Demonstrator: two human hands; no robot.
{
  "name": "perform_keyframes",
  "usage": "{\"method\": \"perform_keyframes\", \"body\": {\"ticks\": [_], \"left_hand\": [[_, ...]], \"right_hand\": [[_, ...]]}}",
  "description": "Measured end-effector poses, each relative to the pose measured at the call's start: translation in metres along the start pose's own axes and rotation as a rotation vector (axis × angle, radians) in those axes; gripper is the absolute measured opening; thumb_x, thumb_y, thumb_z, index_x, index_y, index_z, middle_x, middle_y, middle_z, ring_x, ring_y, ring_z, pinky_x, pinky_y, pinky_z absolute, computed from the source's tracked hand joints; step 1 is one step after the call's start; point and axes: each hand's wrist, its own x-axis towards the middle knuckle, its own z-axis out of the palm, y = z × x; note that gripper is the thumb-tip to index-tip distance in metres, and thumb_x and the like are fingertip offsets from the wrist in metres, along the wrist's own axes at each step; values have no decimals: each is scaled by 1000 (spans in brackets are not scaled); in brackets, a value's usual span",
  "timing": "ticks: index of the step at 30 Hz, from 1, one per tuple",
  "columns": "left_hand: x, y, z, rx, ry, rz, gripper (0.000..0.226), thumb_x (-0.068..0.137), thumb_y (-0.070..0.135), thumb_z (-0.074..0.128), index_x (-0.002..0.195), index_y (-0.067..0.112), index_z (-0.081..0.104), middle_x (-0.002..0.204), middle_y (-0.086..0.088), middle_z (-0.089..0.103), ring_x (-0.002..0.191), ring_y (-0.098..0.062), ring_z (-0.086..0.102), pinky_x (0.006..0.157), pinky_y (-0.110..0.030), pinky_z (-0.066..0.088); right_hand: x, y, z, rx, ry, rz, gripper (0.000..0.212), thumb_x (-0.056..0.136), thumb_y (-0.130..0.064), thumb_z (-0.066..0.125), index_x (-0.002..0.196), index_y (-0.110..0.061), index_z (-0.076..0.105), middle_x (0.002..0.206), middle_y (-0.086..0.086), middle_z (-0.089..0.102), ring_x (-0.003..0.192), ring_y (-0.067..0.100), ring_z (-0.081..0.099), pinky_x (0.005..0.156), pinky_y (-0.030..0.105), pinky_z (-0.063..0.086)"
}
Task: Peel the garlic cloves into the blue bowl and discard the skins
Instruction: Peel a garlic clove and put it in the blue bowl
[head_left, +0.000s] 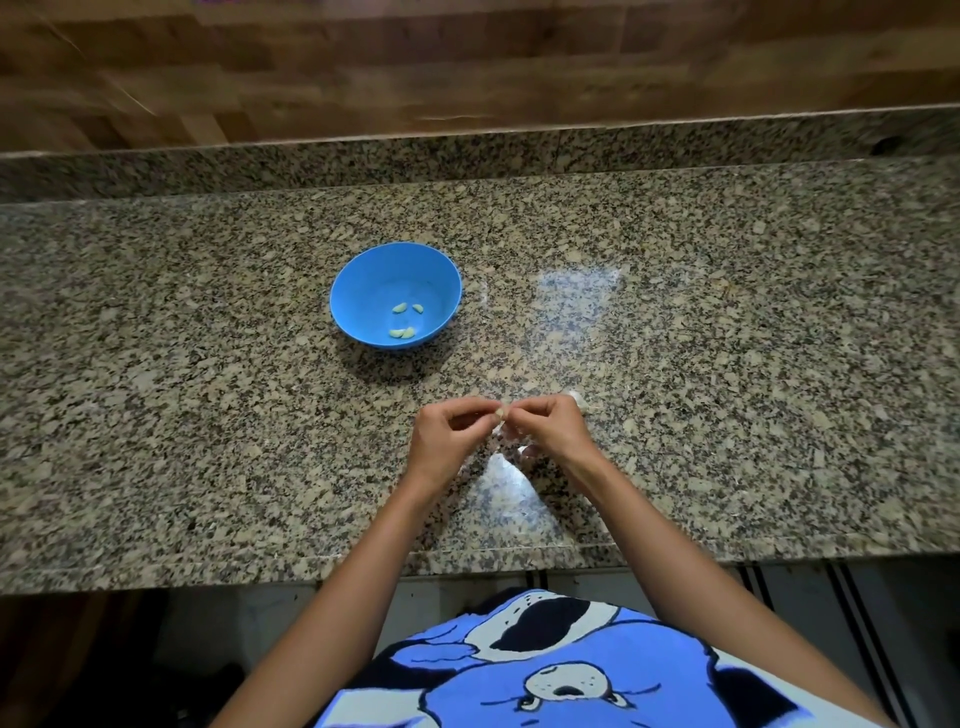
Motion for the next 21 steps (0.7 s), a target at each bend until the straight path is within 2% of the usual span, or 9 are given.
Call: {"method": "perform_keyframes", "body": {"ticks": [2, 4, 6, 8, 11, 14, 18, 21], "left_hand": [[1, 4, 0, -315, 33, -151, 18, 76, 1, 72, 94, 6, 72, 88, -9, 73, 81, -23, 69, 74, -28, 57], [0, 7, -1, -513, 35, -255, 19, 73, 2, 72, 92, 5, 72, 86, -11, 73, 76, -22, 68, 75, -31, 58], [-1, 9, -4, -622, -2, -307, 26, 68, 6, 73, 94, 3, 70, 86, -13, 73, 72, -21, 69, 72, -30, 59], [0, 10, -7, -674, -27, -337, 33, 66, 5, 73, 98, 1, 66, 88, -16, 71, 71, -23, 70, 66, -29, 60], [0, 11, -8, -716, -42, -377, 37, 67, 0, 73, 100, 1, 58, 88, -18, 71, 70, -24, 70, 60, -26, 59], [0, 12, -8, -725, -53, -384, 35, 66, 0, 72, 97, 0, 57, 88, -18, 70, 70, -23, 70, 59, -24, 58], [-2, 10, -9, -739, -66, -373, 31, 64, -1, 73, 91, -1, 60, 90, -19, 69, 71, -24, 70, 60, -24, 58], [-1, 7, -10, -737, -85, -374, 26, 65, -4, 72, 89, -2, 61, 89, -21, 68, 70, -25, 69, 60, -25, 58]], "right_hand": [[0, 0, 1, 37, 16, -22, 9, 85, -11, 64, 90, -6, 70, 85, 13, 68, 67, 20, 61, 52, 30, 48], [-1, 1, 1, 28, -1, -89, 21, 86, -14, 64, 107, -12, 66, 97, 9, 67, 72, 19, 65, 58, 36, 53], [-2, 2, 2, 1, -32, -158, 26, 85, -15, 65, 110, -21, 65, 100, 5, 67, 68, 12, 65, 55, 30, 53], [-3, 3, 3, -7, -17, -209, 19, 82, -14, 68, 97, -27, 69, 98, 4, 68, 65, 6, 63, 50, 22, 50], [-1, 4, 3, -29, 37, -272, 18, 77, -12, 72, 82, -29, 69, 91, -1, 67, 72, 10, 63, 55, 21, 51], [1, 5, 4, -36, 48, -289, 18, 75, -9, 74, 79, -25, 68, 86, -2, 67, 67, 10, 64, 53, 23, 52], [3, 4, 3, -56, 47, -299, 14, 74, -8, 74, 78, -18, 66, 85, 3, 65, 59, 1, 59, 46, 15, 44], [4, 3, 1, -82, 38, -315, 14, 72, -7, 76, 75, -17, 66, 82, 3, 67, 60, 6, 60, 48, 20, 47]]}}
